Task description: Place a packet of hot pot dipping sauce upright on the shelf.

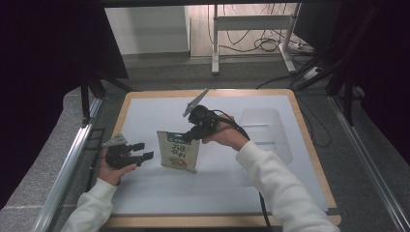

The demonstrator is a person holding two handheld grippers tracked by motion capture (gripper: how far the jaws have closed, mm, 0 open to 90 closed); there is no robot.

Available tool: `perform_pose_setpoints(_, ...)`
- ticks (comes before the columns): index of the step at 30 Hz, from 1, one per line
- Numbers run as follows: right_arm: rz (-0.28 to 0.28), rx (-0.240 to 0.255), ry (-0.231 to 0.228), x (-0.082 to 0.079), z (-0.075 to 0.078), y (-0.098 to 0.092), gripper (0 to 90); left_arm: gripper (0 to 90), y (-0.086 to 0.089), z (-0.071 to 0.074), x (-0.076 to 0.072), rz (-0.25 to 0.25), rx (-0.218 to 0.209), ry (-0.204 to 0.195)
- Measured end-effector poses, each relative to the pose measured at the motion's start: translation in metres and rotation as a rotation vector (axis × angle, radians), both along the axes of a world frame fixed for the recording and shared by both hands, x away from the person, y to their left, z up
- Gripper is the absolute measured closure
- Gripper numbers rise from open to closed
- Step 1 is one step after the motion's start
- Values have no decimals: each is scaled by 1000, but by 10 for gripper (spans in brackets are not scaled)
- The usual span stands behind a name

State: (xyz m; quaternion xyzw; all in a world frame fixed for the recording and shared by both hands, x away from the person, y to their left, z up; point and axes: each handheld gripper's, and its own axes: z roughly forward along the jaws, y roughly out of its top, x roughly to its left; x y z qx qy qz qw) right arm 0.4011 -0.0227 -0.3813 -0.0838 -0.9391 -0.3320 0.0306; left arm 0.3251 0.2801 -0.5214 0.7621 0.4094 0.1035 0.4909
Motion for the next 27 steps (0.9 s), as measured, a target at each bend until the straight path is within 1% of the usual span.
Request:
perform_pose_setpoints(2, 2, 0, -16, -1, 4, -1, 893, 339, -1, 0, 0, -4, 4, 1)
perform_pose_setpoints(6, -2, 5, -34, -2, 12, -5, 893, 340, -4, 0, -1, -9, 5, 1)
perform_pose_setpoints(7, -8, 9, -38, -1, 16, -9, 893, 340, -5, 0, -1, -11, 7, 1)
perform_pose_setpoints(12, -10, 22, -43, -1, 23, -16, 893, 340, -13, 2, -4, -28, 20, -5)
perform_pose_setpoints(13, -7, 23, -55, -1, 26, -19, 893, 340, -15, 2, -5, -33, 21, -4)
perform_pose_setpoints(14, -7, 23, -55, -1, 26, -19, 893, 340, -17, 1, -6, -39, 26, -3)
perform_pose_setpoints(15, -6, 28, -61, -1, 28, -22, 893, 339, -22, 1, -8, -51, 44, -2)
perform_pose_setpoints(16, -6, 28, -61, -1, 28, -22, 893, 339, -22, 1, -8, -51, 44, -2)
perform_pose_setpoints(18, -5, 32, -63, -1, 30, -25, 893, 338, -26, 1, -11, -60, 64, -6)
perform_pose_setpoints(21, -9, 32, -73, -1, 33, -28, 893, 338, -29, 1, -14, -63, 70, -4)
perform_pose_setpoints(24, -15, 32, -81, -1, 37, -33, 893, 336, -32, 1, -17, -74, 89, -4)
perform_pose_setpoints(27, -12, 32, -86, -1, 39, -35, 893, 335, -34, 1, -19, -78, 96, -6)
